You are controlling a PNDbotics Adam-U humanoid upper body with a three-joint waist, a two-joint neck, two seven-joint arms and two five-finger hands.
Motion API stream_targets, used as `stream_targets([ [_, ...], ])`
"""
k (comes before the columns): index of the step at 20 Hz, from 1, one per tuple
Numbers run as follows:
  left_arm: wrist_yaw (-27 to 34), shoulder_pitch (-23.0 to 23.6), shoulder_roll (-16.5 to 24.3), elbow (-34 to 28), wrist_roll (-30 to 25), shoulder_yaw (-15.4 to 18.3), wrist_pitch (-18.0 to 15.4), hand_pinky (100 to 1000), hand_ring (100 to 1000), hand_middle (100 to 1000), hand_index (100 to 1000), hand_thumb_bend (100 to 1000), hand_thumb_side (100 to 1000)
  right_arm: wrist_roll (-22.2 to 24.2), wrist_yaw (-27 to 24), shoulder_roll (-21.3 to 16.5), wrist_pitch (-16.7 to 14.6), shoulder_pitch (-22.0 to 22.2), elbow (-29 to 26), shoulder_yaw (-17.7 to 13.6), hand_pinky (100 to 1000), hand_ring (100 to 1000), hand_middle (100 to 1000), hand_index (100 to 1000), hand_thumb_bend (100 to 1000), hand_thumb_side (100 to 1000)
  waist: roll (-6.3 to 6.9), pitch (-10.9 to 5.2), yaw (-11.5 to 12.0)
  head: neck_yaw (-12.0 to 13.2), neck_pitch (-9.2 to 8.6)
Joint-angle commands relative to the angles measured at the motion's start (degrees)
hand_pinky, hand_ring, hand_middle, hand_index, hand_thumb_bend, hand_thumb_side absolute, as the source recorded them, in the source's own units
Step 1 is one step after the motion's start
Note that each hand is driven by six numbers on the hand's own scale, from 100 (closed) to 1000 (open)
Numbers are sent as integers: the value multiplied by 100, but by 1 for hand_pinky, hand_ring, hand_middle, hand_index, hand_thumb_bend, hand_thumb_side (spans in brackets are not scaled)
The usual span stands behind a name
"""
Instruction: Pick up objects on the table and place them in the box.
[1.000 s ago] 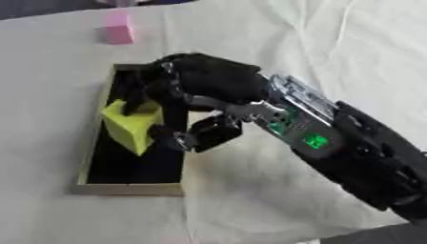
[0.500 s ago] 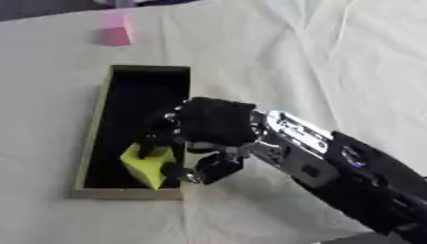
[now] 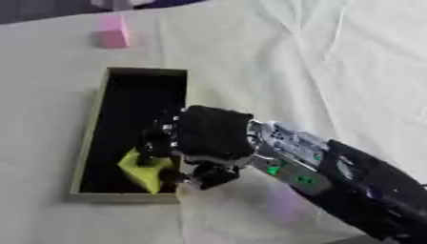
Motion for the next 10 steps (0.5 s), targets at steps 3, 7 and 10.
stream_targets([
  [3, -6, -43, 85, -112, -45, -14, -7, 585, 508, 603, 810, 114, 795, -294, 480, -131, 47, -21, -19, 18, 804, 934, 736, 829, 100, 100, -11, -73, -3, -41, -76],
  [7, -11, -37, 90, -112, -79, -29, -1, 585, 507, 603, 809, 116, 795, -457, 509, -175, -16, -83, -19, -41, 832, 967, 781, 885, 100, 100, -8, -74, -7, -51, -75],
  [10, -16, -30, 89, -112, -88, -30, 6, 585, 506, 603, 809, 116, 796, -454, 416, -177, -53, -112, -19, -138, 846, 987, 784, 920, 100, 100, -5, -74, -12, -52, -76],
])
